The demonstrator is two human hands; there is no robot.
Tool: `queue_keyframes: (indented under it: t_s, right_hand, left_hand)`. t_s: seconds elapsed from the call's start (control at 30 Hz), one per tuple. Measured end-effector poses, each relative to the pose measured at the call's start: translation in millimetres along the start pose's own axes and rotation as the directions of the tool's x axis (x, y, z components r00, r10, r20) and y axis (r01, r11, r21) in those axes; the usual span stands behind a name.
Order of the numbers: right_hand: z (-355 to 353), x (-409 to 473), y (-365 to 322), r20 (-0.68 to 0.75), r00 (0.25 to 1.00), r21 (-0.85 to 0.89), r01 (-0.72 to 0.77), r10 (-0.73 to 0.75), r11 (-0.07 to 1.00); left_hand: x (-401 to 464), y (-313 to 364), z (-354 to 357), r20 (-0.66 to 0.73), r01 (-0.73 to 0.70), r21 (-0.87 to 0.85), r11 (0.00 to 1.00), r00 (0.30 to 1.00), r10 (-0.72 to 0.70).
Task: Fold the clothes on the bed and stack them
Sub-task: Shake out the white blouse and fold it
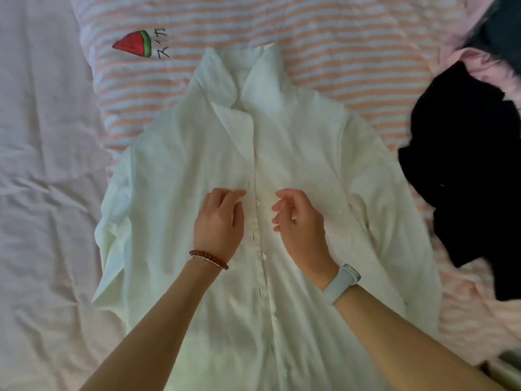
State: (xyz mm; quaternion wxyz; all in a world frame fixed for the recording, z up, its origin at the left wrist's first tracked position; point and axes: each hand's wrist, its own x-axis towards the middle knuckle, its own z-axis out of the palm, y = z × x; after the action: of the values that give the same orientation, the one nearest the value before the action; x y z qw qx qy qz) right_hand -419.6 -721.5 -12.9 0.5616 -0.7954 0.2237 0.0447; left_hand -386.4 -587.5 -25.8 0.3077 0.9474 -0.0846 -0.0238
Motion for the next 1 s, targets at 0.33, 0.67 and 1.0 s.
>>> queue_keyframes:
  t_s: [0.33,0.67,1.0]
  right_hand:
    - [15,-140,44,0.088,0.995,-0.494,0.0,0.05,0.869]
    - [24,-142,30,0.05,0.993,-0.457,-0.07,0.103,0.887]
    - [-5,-200,61,0.317,0.907,-0.584,-0.042,0.275,0.811]
  left_hand:
    - [-43,9,19,0.251,0.204,0.216,0.955,0.933,-0.256]
    - [-33,22,-1,0.304,0.445,-0.072,0.893,0.862,-0.405]
    - [-42,29,22,0.312,0.443,-0.086,0.892,0.862,-0.399]
